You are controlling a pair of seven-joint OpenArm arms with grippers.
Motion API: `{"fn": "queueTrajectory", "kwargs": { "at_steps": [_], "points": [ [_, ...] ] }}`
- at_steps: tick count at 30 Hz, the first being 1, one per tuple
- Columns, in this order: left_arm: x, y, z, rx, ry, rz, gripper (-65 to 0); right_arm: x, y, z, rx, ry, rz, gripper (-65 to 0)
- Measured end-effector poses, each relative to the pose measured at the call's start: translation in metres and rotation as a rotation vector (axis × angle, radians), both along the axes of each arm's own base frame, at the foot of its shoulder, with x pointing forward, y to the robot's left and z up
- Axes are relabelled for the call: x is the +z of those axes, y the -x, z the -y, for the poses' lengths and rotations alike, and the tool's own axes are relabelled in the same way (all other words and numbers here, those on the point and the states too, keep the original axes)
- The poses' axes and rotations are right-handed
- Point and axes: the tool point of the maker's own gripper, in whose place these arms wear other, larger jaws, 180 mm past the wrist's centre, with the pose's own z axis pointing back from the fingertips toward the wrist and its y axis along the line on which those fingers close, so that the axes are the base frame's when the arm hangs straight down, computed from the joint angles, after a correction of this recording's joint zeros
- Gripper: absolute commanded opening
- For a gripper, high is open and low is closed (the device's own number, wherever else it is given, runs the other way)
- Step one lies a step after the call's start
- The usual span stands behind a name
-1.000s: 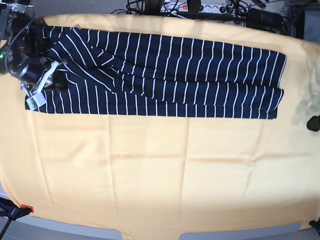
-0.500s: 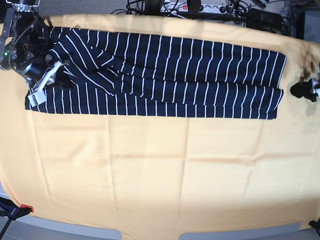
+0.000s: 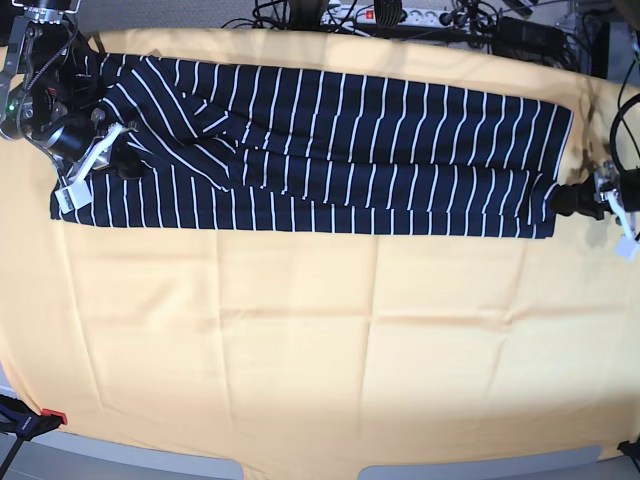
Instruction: Fold the T-shirt properly
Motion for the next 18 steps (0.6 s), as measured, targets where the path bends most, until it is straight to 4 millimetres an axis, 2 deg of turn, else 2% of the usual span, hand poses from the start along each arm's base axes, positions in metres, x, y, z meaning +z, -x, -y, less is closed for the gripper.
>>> {"fn": "queueTrajectory", "kwargs": {
  "at_steps": [6,13,18],
  "points": [
    [-0.002,-0.001,0.006,-0.013,0.006,-0.001,-29.7,0.0,0.0,0.0,0.0,0.0,0.001,-65.0],
    [0.006,0.001,0.007,-0.084,-0.052,0.007,-29.7,0.001,-0.001,0.0,-0.001,-0.001,0.004,-65.0],
    [0.013,0.005,-0.003,-0.127,-0.121,0.002,-29.7,0.001,-0.001,0.0,-0.001,-0.001,0.004,-65.0]
  ]
}}
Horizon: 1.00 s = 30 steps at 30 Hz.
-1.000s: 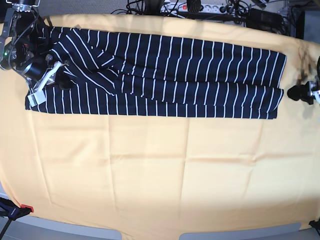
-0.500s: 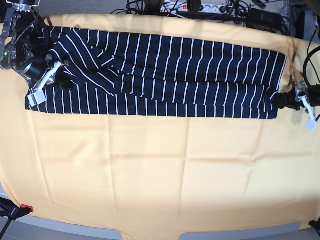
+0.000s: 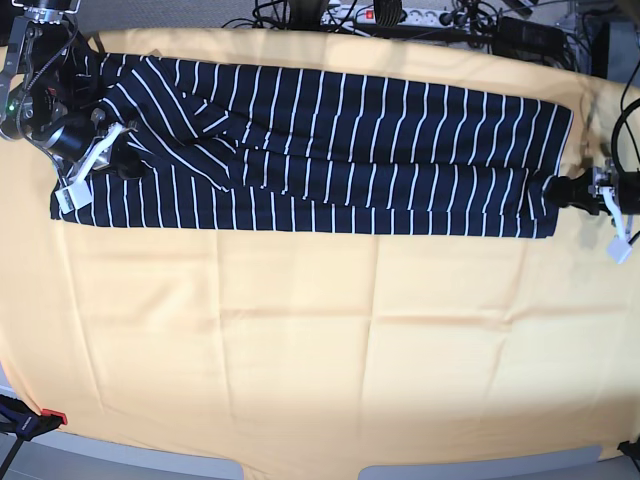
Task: Fold the T-shirt properly
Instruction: 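Grasp the shirt end with the left gripper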
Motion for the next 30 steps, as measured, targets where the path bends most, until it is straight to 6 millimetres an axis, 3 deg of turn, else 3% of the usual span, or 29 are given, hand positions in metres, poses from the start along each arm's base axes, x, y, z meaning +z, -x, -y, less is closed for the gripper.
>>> {"fn": "queueTrajectory", "kwargs": {
  "at_steps": [5,18,26,30],
  "points": [
    [0.011,-0.001,-0.005,-0.023,-0.032,0.019,-29.7,0.0,0.0,0.0,0.0,0.0,0.0,-65.0],
    [0.008,-0.003,0.0,-0.018,-0.019,0.014,-29.7,0.0,0.0,0.0,0.0,0.0,0.001,-65.0],
    [-0.003,-0.007,0.025,-0.018,0.047,0.009,-29.7,0.001,-0.001,0.0,-0.002,-0.003,0.006,-65.0],
    [-0.004,-0.008,0.025,0.007,0.052,-0.004,-29.7,0.001,-0.001,0.0,-0.002,-0.003,0.006,-65.0]
  ]
}}
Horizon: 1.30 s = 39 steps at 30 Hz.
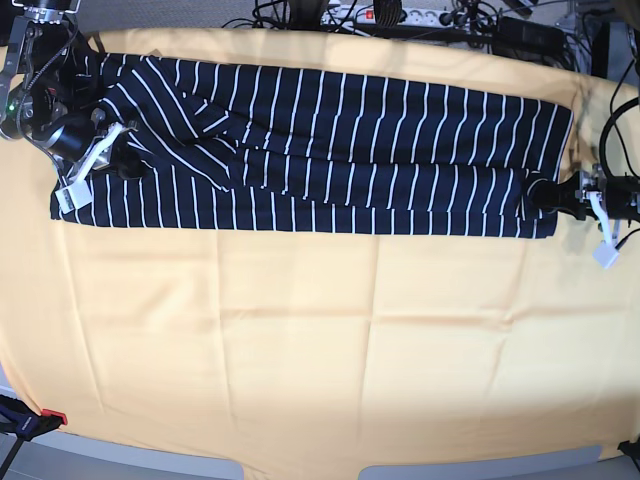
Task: Fold the T-shirt properly
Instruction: 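Grasp the shirt end with the left gripper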
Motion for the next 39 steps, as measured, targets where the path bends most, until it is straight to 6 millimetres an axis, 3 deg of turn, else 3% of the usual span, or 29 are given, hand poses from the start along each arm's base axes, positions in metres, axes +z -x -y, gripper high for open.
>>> {"fn": "queueTrajectory", "kwargs": {
  "at_steps": [15,20,23,26,27,32,39],
  "points": [
    [0.0,0.0,-0.001,0.035,0.006,-0.03,-29.7,0.001,-0.001,0.0,-0.002,-0.003,0.007,-65.0],
    [-0.004,-0.002,0.009,0.031,0.033,-0.028,-30.2,0.002,-0.002,0.0,-0.005,-0.006,0.013,-65.0],
    [-0.007,-0.004,0.021,0.027,0.068,-0.023,-39.7,0.002,-0.002,0.0,-0.005,-0.006,0.013,-65.0],
    [-0.013,0.001,0.026,0.021,0.071,-0.04,-62.8,0.002,-0.002,0.0,-0.005,-0.006,0.013,-65.0],
    [-0.016,0.003,0.025,0.021,0.068,-0.046,-65.0,0.002,-0.002,0.0,-0.005,-0.006,0.013,-65.0],
    [-0.01,0.004,0.012,0.029,0.038,-0.046,-65.0,0.002,-0.002,0.0,-0.005,-0.006,0.014,-65.0],
    [0.011,-0.002,-0.024,0.077,-0.039,0.001,-65.0,0.023,-0.016,-0.015,0.001,-0.108,0.075,-63.0]
  ]
}}
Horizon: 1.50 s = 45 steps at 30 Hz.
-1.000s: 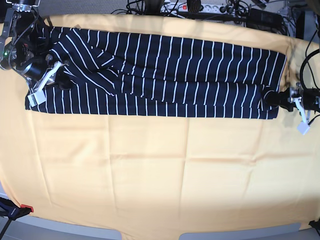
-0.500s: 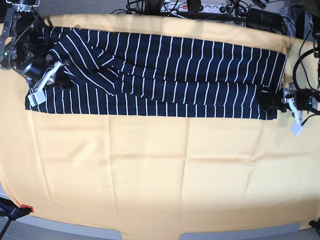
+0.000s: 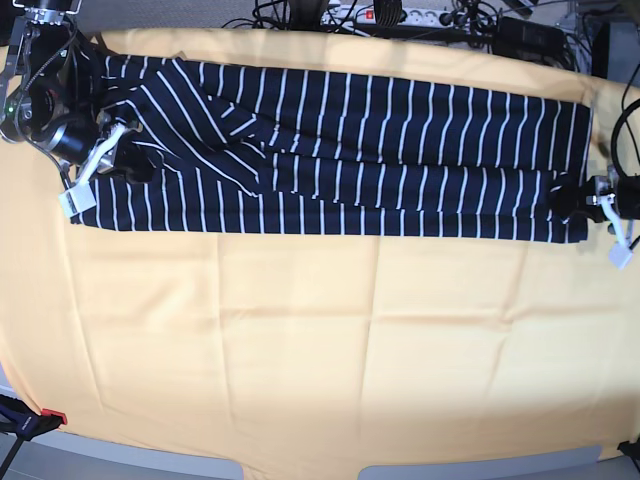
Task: Fold the T-shirt properly
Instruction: 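Grasp the shirt end with the left gripper, then fold the shirt end with the left gripper toward the right gripper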
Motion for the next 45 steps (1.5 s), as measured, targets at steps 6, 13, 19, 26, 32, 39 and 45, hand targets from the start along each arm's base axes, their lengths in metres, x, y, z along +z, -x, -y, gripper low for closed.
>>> {"fn": "queueTrajectory", "kwargs": {
  "at_steps": [6,13,19,26,32,39,45],
  "points": [
    [0.013,-0.013,0.0,-0.023,-0.01,0.055,-65.0,0.012,-0.016,0.0,0.0,0.002,0.042,-63.0],
    [0.033,-0.021,-0.019,0.02,-0.05,0.067,-65.0,0.01,-0.015,0.0,0.008,0.01,0.03,-63.0],
    [0.024,-0.018,-0.011,0.025,-0.029,0.025,-65.0,0.011,-0.016,0.0,0.007,0.01,0.031,-63.1],
    [0.005,-0.021,0.032,-0.027,0.058,0.004,-65.0,0.004,-0.014,-0.012,-0.002,-0.016,0.024,-63.1],
    [0.015,-0.028,0.081,-0.153,0.094,0.081,-65.0,-0.011,-0.011,-0.02,-0.017,0.017,-0.001,-63.1],
    [0.035,-0.012,0.146,-0.36,0.117,0.191,-65.0,-0.011,-0.014,-0.024,-0.03,0.007,0.015,-63.1],
    [0.042,0.005,0.203,-0.477,0.217,0.291,-65.0,-0.01,-0.015,-0.024,-0.035,0.003,0.023,-63.1]
  ]
}}
